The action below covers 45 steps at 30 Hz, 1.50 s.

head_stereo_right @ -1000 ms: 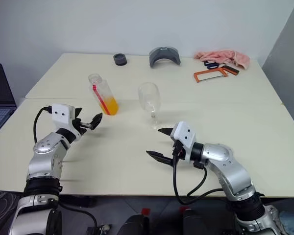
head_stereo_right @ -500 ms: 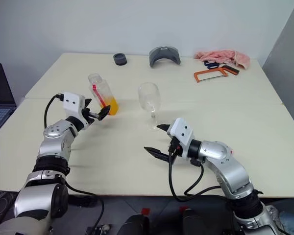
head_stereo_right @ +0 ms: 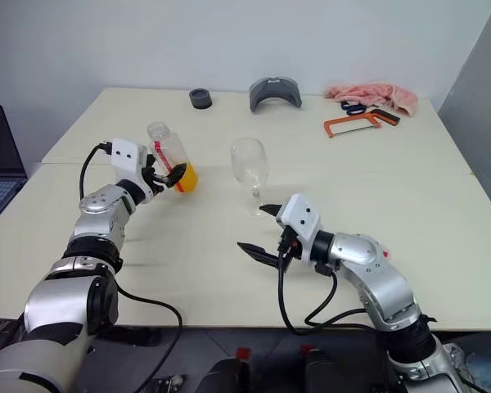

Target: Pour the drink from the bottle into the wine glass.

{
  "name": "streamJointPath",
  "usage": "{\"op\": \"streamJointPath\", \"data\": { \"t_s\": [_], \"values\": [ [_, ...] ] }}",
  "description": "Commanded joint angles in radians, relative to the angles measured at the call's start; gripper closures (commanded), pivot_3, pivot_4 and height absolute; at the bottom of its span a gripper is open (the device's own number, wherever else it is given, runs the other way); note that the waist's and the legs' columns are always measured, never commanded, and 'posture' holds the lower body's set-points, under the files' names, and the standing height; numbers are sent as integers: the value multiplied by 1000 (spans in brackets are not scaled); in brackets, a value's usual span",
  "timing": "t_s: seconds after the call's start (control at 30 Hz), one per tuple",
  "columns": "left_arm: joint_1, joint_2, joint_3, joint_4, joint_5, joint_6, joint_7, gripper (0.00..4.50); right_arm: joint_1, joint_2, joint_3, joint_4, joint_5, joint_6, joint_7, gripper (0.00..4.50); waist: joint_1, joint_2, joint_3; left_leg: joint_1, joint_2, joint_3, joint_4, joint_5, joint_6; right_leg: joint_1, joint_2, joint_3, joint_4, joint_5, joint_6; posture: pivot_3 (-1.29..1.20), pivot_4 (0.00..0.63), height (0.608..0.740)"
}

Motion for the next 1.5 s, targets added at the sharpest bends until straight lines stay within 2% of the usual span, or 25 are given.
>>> {"op": "streamJointPath", "data": {
  "t_s": [0.03,0.13,0.2,0.43,0.73,0.93,1.2,1.33,1.5],
  "values": [
    [-45,2,3,19,6,-27,2,1795,-27,27,-7,-13,1,-43,-15,0,0,0,0,0,0,0,0,0,0,0,0,0,0,0,0,0,150,740],
    [-53,-2,3,31,9,-32,3,2610,-29,39,-9,-11,0,-51,-23,0,0,0,0,0,0,0,0,0,0,0,0,0,0,0,0,0,150,740],
    [-56,-3,4,34,8,-34,1,2797,-29,43,-10,-10,-2,-55,-27,0,0,0,0,0,0,0,0,0,0,0,0,0,0,0,0,0,150,740],
    [-43,-13,6,3,-1,-43,-16,2813,-24,52,-13,-18,-9,-66,-45,0,0,0,0,0,0,-1,0,0,0,0,0,0,0,0,0,0,150,740],
    [22,-16,-65,-272,51,-109,-9,2814,-6,67,-85,-86,74,-12,-87,0,1,0,0,-2,1,-3,1,0,-1,-1,0,0,0,0,0,0,150,740],
    [55,12,-135,-426,138,-165,19,2814,-8,66,-114,-87,91,17,-121,0,0,0,0,-2,1,-3,1,0,-1,-1,0,0,0,0,0,0,150,740],
    [6,52,-227,-413,290,-299,101,2815,-34,107,-129,-63,83,53,-207,0,1,0,0,-2,0,-2,1,0,0,-1,0,0,0,0,0,0,150,740],
    [-43,74,-285,-381,391,-388,167,2815,-41,119,-144,-26,25,-38,-245,0,2,0,0,-3,0,-2,1,0,0,-1,0,0,0,0,0,0,150,740],
    [-79,91,-320,-333,448,-453,214,2816,-40,81,-159,11,11,-103,-201,0,0,0,0,-2,-1,2,0,0,0,-2,0,0,0,0,0,0,150,740]
  ]
}}
